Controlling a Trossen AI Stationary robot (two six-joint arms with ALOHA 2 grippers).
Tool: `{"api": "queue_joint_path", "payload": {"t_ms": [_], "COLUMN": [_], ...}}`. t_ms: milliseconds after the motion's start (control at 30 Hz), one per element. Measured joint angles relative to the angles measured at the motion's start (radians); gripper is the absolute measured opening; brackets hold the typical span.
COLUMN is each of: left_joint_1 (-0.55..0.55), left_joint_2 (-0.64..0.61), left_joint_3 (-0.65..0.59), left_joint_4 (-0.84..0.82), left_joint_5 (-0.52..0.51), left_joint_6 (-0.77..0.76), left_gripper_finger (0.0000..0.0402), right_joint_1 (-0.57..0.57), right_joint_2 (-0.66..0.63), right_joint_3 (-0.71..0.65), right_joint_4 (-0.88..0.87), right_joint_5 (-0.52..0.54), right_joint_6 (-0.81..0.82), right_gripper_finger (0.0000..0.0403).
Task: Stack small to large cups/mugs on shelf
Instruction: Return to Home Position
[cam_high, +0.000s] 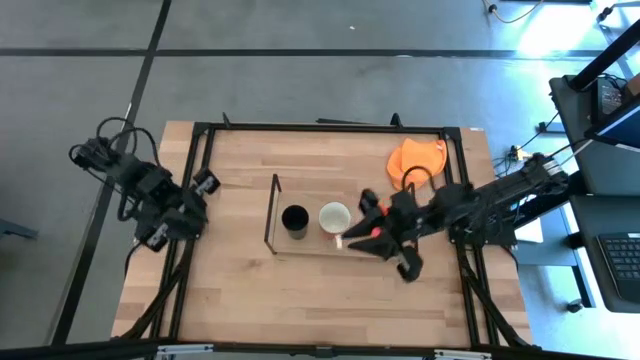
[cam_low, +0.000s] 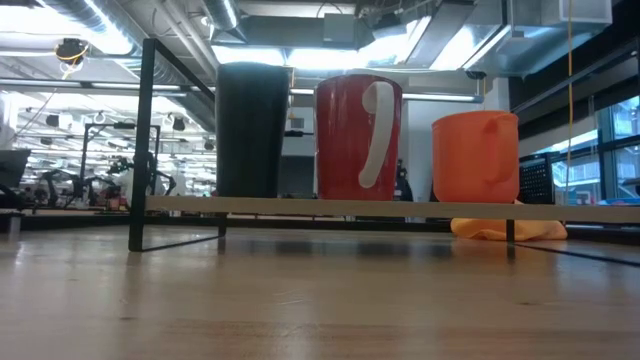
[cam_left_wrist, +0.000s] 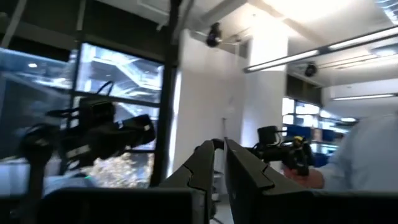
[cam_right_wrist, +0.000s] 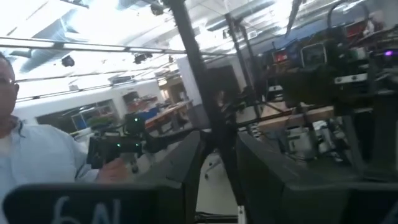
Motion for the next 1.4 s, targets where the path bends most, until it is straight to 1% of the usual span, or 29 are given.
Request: {"api": "queue_joint_path", "payload": {"t_ms": [133,267,467,567,700,800,900,1033,1100,1200,1300,1400], "left_joint_1": [0.052,0.103,0.147,0.155,0.155,0.155,0.155,0.155,0.155,0.155,0.155,0.155], "left_joint_2": [-0.119,-0.233,-0.394,-0.469,-0.546,-0.579,-0.602,-0.603,-0.603,-0.603,-0.603,-0.603], "left_joint_3": [-0.062,-0.091,-0.099,-0.099,-0.099,-0.099,-0.100,-0.138,-0.174,-0.258,-0.342,-0.414], "left_joint_4": [-0.064,-0.197,-0.379,-0.467,-0.540,-0.544,-0.542,-0.531,-0.513,-0.441,-0.338,-0.281], "left_joint_5": [-0.002,-0.039,-0.111,-0.181,-0.230,-0.272,-0.331,-0.337,-0.352,-0.414,-0.421,-0.428], "left_joint_6": [-0.018,-0.039,-0.056,-0.056,-0.055,-0.024,0.011,0.014,0.014,-0.005,-0.026,-0.058], "left_gripper_finger": [0.0031,0.0031,0.0031,0.0031,0.0031,0.0031,0.0031,0.0031,0.0031,0.0031,0.0031,0.0031], "right_joint_1": [-0.042,-0.075,-0.121,-0.141,-0.174,-0.206,-0.258,-0.316,-0.335,-0.352,-0.359,-0.367], "right_joint_2": [-0.117,-0.230,-0.371,-0.426,-0.482,-0.539,-0.624,-0.744,-0.798,-0.881,-0.970,-1.057], "right_joint_3": [-0.126,-0.254,-0.411,-0.477,-0.557,-0.617,-0.697,-0.829,-0.895,-0.982,-1.061,-1.127], "right_joint_4": [0.001,0.005,0.069,0.095,0.098,0.103,0.122,0.226,0.263,0.287,0.293,0.298], "right_joint_5": [0.049,0.082,0.107,0.143,0.155,0.152,0.164,0.159,0.137,0.118,0.118,0.118], "right_joint_6": [0.005,0.044,0.053,0.053,0.057,0.057,0.055,0.030,0.030,0.037,0.049,0.057], "right_gripper_finger": [0.0106,0.0106,0.0106,0.0106,0.0106,0.0106,0.0106,0.0106,0.0106,0.0106,0.0106,0.0106]}}
